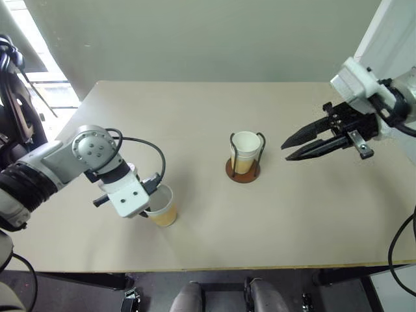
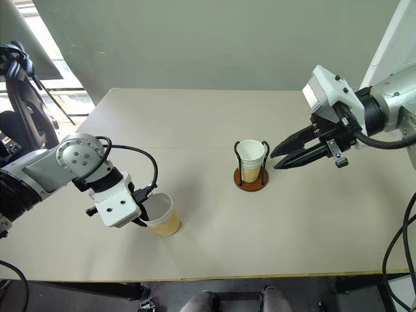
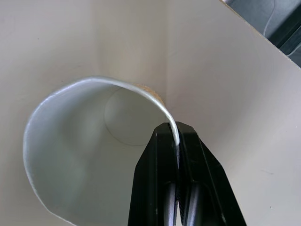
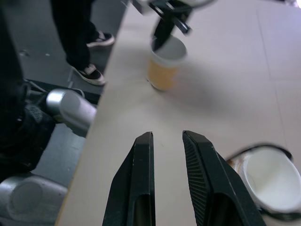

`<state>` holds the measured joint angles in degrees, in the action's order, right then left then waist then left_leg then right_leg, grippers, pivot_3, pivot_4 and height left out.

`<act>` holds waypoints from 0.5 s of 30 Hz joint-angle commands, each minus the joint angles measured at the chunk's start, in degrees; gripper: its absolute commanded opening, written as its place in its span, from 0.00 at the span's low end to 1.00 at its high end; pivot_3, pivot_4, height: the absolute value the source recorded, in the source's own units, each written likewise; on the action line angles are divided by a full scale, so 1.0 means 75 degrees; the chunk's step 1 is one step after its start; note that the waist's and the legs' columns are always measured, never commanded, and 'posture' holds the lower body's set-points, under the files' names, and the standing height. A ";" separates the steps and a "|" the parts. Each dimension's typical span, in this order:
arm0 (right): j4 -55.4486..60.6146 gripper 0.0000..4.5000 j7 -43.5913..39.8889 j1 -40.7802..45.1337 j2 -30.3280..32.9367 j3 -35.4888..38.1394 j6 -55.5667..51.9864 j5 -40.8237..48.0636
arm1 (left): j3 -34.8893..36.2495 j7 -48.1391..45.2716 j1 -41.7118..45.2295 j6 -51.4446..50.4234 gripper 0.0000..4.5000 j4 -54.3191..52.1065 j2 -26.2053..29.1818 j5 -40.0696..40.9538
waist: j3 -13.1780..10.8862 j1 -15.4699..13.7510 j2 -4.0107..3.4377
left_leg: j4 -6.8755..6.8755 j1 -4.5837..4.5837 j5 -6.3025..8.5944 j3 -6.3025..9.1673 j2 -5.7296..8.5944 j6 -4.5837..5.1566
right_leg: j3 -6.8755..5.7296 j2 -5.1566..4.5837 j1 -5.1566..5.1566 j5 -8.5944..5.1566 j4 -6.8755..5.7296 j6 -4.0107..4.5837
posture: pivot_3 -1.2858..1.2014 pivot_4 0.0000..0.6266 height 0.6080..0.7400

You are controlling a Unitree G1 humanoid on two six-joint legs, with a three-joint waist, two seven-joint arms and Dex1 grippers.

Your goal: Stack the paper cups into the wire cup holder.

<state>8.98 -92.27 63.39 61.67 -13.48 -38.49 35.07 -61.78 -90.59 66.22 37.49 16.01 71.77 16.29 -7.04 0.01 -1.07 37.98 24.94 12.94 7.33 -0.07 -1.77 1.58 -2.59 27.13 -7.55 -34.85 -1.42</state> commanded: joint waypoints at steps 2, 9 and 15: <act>0.0418 0.20 -0.0030 -0.0002 0.0043 0.0336 -0.0116 0.0514 | -0.0026 -0.0255 0.0206 -0.0016 0.01 -0.0144 0.0113 0.0246 | 0.0000 0.0000 0.0000 | 0.0002 0.0001 -0.0001 0.0000 0.0001 0.0001 | 0.0000 0.0000 -0.0002 0.0000 0.0000 0.0000 | 0.52 0.24 1.00; 0.0471 0.20 -0.0030 0.0001 -0.0026 0.0359 -0.0172 0.0589 | -0.0074 -0.0255 0.0414 -0.0066 0.01 -0.0095 0.0001 0.0567 | 0.0001 -0.0001 0.0001 | 0.0002 0.0003 0.0000 0.0003 0.0001 0.0001 | 0.0000 -0.0001 -0.0001 0.0000 0.0002 0.0000 | 0.52 0.24 1.00; 0.0253 0.20 -0.0030 0.0005 -0.0006 0.0315 0.0001 0.0281 | 0.0244 -0.0255 0.1385 0.0859 0.01 0.1867 -0.1325 0.0395 | 0.0000 -0.0106 0.0007 | 0.0010 0.0004 -0.0005 0.0017 0.0008 0.0005 | -0.0001 -0.0002 -0.0011 0.0000 0.0000 0.0001 | 0.52 0.24 1.00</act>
<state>11.12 -92.28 62.85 61.20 -12.96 -39.28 37.86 -62.58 -90.63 73.56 40.48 25.48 62.98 19.82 -7.04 -0.79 -1.02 38.07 25.01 12.89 7.50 -0.01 -1.72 1.59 -2.61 27.04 -7.54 -34.84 -1.39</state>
